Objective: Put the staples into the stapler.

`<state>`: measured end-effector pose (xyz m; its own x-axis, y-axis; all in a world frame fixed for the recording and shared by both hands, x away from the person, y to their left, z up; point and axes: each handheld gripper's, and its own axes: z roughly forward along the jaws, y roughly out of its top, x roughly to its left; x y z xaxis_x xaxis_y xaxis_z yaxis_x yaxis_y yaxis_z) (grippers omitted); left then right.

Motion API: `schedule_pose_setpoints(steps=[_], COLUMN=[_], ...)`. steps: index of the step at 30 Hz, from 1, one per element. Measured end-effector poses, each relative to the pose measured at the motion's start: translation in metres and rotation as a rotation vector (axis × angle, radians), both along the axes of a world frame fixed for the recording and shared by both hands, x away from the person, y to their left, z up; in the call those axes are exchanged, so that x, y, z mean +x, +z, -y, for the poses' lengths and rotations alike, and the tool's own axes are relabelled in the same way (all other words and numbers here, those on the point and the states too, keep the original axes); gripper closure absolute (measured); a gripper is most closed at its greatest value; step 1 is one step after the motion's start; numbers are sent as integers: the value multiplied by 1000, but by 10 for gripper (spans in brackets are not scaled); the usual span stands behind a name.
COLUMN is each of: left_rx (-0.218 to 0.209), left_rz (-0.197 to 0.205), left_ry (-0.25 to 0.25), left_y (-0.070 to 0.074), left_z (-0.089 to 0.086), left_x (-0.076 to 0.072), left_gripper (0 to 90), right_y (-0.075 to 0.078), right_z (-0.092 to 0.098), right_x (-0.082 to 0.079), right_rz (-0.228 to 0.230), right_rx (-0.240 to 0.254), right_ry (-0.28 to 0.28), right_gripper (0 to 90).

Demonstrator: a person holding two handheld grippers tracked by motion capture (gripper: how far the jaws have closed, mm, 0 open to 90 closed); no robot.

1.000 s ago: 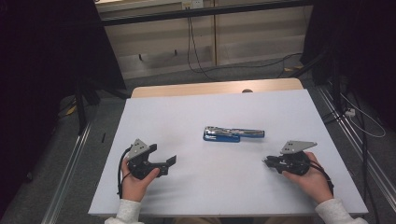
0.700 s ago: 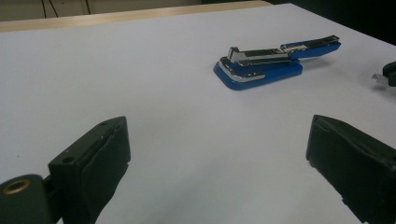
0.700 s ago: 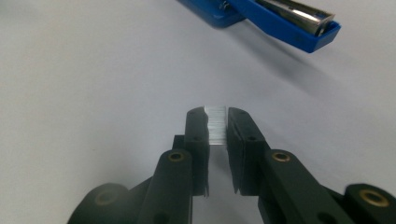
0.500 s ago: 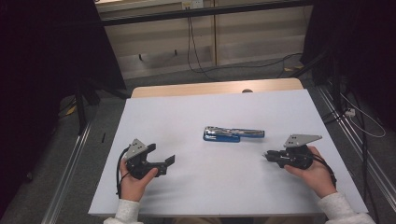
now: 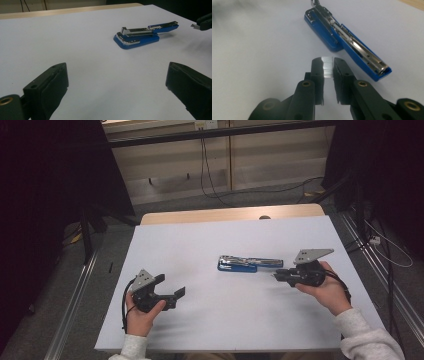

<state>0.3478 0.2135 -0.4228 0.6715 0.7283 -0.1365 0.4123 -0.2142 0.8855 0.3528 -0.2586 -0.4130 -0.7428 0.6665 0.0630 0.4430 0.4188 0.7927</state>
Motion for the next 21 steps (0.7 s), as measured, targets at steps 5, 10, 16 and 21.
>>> schedule_pose_setpoints(steps=[5, 10, 16, 21], left_rx=[-17, -36, -34, -24], left_rz=[6, 3, 4, 7], left_ry=[2, -5, -4, -20], left_y=[2, 4, 3, 3], left_z=[-4, -6, -9, -10], left_x=[-2, -3, -3, -4], left_gripper=[41, 40, 40, 40], right_y=[6, 13, 20, 21], right_z=[-3, -7, -14, -19], right_x=[10, 17, 24, 30], right_rz=[10, 24, 35, 36], right_rx=[19, 4, 1, 0], right_ry=[19, 33, 54, 69], right_gripper=[796, 795, 796, 795])
